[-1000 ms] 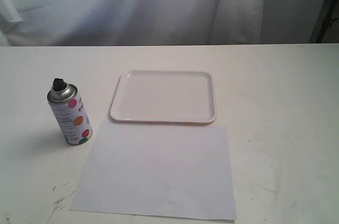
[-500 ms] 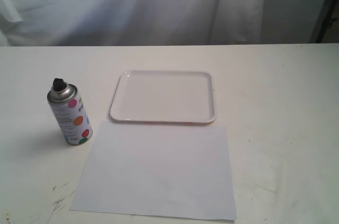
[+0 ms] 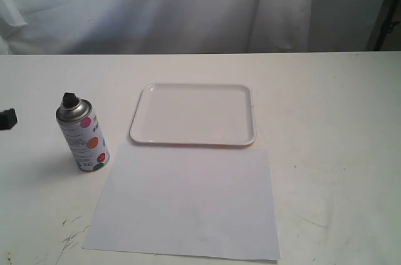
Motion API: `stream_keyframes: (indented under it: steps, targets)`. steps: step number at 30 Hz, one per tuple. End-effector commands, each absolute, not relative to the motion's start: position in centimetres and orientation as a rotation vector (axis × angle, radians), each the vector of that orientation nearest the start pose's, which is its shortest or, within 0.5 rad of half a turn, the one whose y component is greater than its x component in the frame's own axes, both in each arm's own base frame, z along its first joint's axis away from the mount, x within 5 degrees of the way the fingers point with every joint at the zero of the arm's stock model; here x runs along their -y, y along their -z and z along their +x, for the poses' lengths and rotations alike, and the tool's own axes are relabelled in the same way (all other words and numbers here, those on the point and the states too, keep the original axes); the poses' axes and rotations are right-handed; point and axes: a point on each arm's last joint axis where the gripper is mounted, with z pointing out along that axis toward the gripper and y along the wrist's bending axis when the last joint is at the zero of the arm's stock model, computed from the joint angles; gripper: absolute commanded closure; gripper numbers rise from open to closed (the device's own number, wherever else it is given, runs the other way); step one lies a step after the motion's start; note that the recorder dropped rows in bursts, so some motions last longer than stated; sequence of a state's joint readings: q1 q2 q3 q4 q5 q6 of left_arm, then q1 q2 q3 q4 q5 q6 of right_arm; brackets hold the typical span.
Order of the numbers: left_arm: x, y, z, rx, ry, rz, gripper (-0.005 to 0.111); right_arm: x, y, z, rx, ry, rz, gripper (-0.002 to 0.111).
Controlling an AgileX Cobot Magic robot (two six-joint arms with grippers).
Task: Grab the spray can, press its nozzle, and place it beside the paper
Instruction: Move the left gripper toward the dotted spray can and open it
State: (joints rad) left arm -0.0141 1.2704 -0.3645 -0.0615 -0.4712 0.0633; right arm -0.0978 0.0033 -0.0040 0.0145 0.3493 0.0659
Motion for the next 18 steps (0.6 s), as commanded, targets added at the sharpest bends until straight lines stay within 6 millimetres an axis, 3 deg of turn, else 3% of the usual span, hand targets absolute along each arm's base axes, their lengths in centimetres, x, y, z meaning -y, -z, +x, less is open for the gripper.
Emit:
stream_keyframes:
  steps: [1, 7, 14, 18]
  targets:
    - [0.8, -18.9, 21.4, -1.963, 0.034, 0.063, 0.107, 0.5, -18.2, 5.3, -1.823, 0.017, 0.155, 0.108]
    - [1.2, -17.0, 19.8, -2.064, 0.028, 0.213, 0.107, 0.5, -18.2, 5.3, -1.823, 0.017, 0.155, 0.108]
    - [1.3, -16.9, 19.7, -2.069, 0.034, 0.21, 0.107, 0.5, -18.2, 5.3, -1.823, 0.018, 0.154, 0.108]
    - [1.4, -17.6, 20.0, -1.981, 0.05, 0.207, 0.107, 0.5, -18.2, 5.3, -1.823, 0.018, 0.154, 0.108]
